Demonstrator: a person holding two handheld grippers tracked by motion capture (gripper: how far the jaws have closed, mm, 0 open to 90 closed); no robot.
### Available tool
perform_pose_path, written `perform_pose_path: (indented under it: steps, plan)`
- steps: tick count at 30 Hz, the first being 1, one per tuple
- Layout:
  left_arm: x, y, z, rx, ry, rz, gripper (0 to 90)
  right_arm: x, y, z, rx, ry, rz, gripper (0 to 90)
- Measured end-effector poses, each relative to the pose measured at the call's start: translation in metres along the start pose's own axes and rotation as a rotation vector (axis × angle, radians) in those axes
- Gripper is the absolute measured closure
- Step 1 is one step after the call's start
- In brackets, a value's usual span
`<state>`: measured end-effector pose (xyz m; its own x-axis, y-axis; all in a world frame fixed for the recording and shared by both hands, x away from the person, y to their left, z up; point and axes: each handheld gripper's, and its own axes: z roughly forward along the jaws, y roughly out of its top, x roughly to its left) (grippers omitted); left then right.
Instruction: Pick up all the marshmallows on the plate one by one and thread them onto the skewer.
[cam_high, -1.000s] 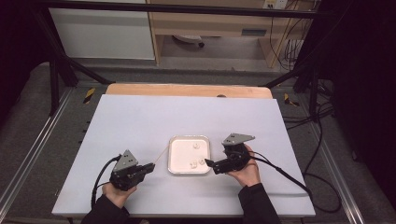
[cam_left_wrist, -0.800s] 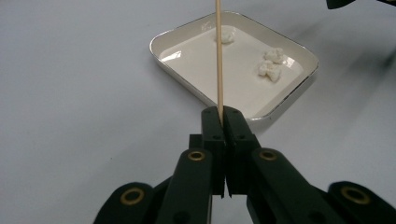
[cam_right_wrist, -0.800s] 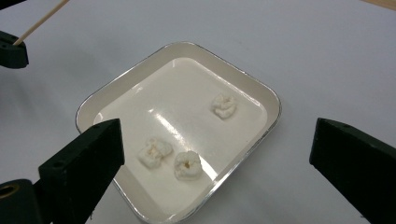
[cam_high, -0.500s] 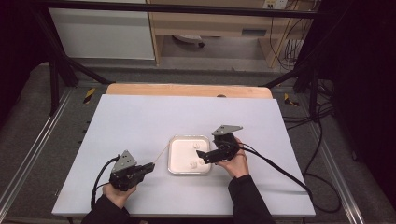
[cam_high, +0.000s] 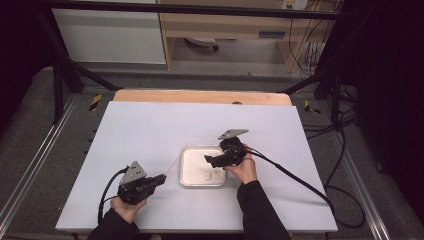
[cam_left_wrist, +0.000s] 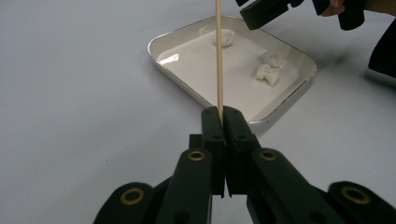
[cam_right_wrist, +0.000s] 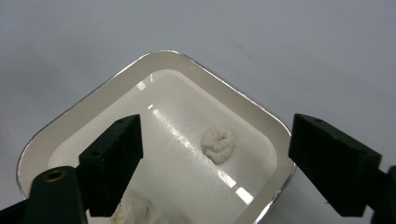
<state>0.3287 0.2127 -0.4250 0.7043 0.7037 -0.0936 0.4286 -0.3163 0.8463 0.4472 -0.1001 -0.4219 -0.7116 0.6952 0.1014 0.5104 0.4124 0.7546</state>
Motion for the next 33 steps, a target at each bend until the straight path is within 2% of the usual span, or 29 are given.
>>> perform_pose_path:
  steps: [7, 14, 17, 28, 33]
  plan:
    - [0.000, -0.001, 0.001, -0.002, -0.004, -0.005, 88.5, -0.005, -0.003, 0.014, 0.007, 0.010, -0.016, 36.9]
    - [0.001, -0.001, 0.001, -0.003, -0.009, -0.007, 88.5, -0.007, -0.004, 0.025, 0.026, -0.005, -0.039, 49.5]
    - [0.000, -0.001, 0.002, 0.001, -0.012, -0.009, 88.5, -0.007, -0.004, 0.027, 0.034, 0.004, -0.037, 54.2]
    - [0.000, -0.001, 0.002, 0.001, -0.017, -0.010, 88.5, -0.009, -0.007, 0.031, 0.059, 0.019, -0.031, 62.5]
    - [0.000, -0.001, 0.003, 0.002, -0.019, -0.011, 88.5, -0.008, -0.008, 0.031, 0.049, 0.025, -0.032, 67.3]
